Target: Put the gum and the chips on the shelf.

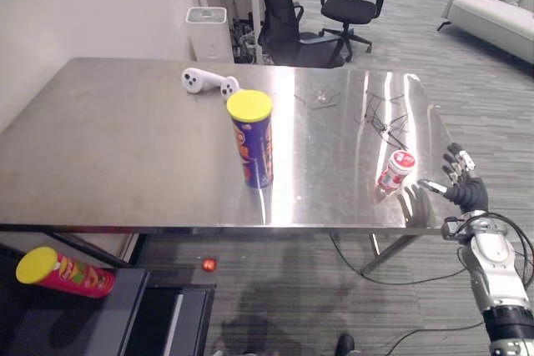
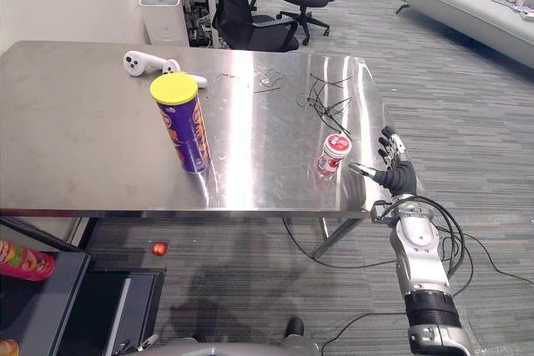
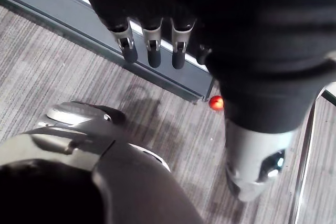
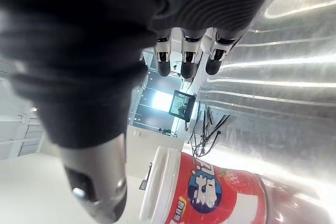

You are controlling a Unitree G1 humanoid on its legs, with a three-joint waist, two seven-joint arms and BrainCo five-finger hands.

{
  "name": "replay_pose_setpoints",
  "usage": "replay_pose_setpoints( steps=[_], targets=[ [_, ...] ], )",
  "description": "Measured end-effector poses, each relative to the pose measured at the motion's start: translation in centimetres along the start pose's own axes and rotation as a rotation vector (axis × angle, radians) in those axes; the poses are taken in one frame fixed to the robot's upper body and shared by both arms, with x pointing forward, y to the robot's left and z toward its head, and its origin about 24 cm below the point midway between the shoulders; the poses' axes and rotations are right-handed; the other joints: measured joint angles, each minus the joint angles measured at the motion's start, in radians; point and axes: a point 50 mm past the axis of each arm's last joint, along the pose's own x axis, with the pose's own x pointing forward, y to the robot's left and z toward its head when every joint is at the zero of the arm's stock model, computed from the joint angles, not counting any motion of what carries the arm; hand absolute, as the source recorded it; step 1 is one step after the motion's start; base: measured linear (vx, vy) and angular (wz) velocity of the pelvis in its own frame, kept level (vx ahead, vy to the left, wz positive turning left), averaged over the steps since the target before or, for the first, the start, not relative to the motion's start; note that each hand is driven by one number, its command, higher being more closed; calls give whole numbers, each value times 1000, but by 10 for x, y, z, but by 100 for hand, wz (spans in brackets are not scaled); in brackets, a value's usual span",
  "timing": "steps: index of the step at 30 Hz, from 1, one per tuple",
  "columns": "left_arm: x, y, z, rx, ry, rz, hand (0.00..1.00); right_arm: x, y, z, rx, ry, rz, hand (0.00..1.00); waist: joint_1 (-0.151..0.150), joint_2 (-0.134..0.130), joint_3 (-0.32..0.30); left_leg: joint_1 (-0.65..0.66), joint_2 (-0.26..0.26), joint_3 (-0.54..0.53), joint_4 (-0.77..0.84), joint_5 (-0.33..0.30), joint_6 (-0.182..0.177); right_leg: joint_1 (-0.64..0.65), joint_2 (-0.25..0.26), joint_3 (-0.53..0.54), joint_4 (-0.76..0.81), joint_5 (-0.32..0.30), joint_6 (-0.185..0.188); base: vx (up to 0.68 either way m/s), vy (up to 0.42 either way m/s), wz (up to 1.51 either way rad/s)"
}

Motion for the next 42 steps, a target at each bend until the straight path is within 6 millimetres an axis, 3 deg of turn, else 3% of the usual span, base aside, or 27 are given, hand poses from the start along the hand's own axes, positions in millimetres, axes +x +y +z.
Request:
replay_pose_setpoints(
  steps=[9,24,25,42],
  targets=[
    [0,-3,4,5,-15,-11,0,10,0,-2,-5,18,4,0,1,5,39,-15,-5,-23,2,2,3,1,-4,-18,-2,0,0,12,6,7],
    [0,-6,8,7,-37,-19,0,16,18,-2,-41,18,105,0,23,6,69,-21,-17,-49,-14,25,10,3,-15,-36,-2,16,-10,-17,1,4],
    [0,-6,8,7,-36,-19,0,17,18,-1,-41,17,105,100,23,6,69,-22,-17,-51,-17,28,10,3,-15,-38,-2,16,-10,-38,-21,6],
    [0,-7,8,12,-36,-24,0,24,28,6,-43,-15,125,100,27,9,95,-28,-18,-70,-43,61,5,-3,-13,-52,-2,17,-8,-18,-8,3]
  ],
)
